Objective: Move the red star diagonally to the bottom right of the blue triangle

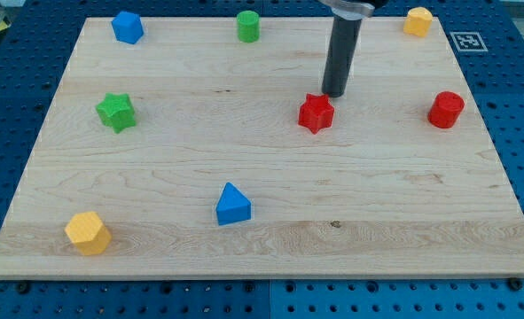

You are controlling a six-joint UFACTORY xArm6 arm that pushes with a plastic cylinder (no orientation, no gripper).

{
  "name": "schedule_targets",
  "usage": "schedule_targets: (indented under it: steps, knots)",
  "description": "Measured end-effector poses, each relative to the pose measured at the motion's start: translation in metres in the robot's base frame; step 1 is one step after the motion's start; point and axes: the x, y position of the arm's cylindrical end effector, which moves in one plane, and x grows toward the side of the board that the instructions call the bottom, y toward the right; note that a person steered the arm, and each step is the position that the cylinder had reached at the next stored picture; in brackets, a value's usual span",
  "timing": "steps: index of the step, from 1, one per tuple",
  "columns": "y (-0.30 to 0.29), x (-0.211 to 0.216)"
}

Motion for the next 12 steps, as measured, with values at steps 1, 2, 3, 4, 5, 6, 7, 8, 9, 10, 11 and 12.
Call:
schedule_targets:
  steps: [1,2,3,4,5,6,7,8,9,10,11,12]
  knots:
    - [-0.014,0.005]
    - [-0.014,0.02]
    - [-0.014,0.023]
    - [-0.014,0.029]
    - [-0.014,0.054]
    - [-0.014,0.06]
    - [-0.014,0.073]
    - [-0.014,0.099]
    - [-0.014,0.108]
    - [-0.021,0.101]
    - [-0.03,0.101]
    - [-0.031,0.111]
